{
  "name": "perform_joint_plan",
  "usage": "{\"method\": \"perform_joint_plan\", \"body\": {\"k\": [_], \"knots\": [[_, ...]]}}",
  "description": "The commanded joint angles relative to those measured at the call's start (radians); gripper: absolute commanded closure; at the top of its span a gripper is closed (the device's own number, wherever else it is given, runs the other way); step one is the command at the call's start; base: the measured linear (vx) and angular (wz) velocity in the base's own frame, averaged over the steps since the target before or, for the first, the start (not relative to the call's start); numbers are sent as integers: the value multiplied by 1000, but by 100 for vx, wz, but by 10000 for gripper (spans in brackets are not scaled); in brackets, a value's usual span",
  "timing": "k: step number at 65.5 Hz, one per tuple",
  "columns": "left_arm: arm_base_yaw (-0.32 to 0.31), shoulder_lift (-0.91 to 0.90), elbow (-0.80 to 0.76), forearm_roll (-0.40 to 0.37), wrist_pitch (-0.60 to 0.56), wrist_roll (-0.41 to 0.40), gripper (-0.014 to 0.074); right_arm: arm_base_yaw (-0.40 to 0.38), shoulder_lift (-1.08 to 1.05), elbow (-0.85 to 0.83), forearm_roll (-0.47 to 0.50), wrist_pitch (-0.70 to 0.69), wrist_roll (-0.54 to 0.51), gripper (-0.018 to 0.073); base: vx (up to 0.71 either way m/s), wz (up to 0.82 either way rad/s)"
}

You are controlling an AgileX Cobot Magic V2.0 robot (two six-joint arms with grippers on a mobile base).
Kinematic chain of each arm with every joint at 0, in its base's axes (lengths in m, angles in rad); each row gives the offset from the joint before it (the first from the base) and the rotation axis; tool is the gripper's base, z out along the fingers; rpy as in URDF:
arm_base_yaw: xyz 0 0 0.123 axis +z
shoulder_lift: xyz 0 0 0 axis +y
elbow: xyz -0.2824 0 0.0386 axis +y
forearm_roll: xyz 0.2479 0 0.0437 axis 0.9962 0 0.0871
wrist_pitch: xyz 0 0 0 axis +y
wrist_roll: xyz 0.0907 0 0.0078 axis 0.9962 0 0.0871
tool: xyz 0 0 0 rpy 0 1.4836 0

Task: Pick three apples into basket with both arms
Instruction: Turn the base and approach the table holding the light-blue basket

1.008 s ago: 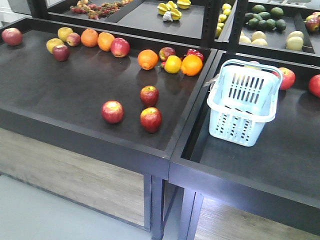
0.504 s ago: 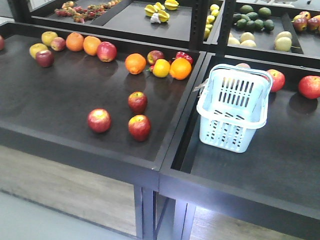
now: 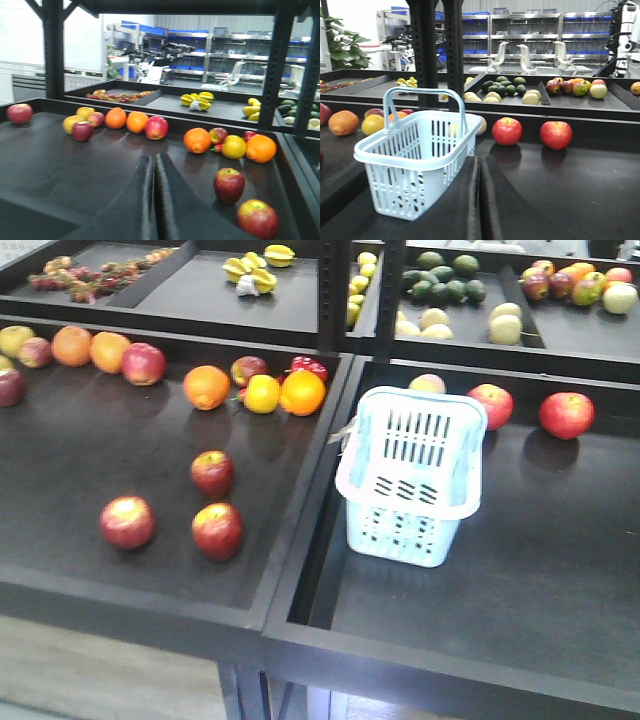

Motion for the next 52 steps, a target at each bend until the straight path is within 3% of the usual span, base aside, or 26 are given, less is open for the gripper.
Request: {"method": "perform_joint_plan", "body": {"k": [1,52], "knots": [[-6,-15,23,-8,-71,-7,603,-7,-10,15,-6,-74,-9,564,11,-23],[-6,-15,23,-8,-71,-7,603,-7,-10,15,-6,-74,-9,564,7,-19]]}}
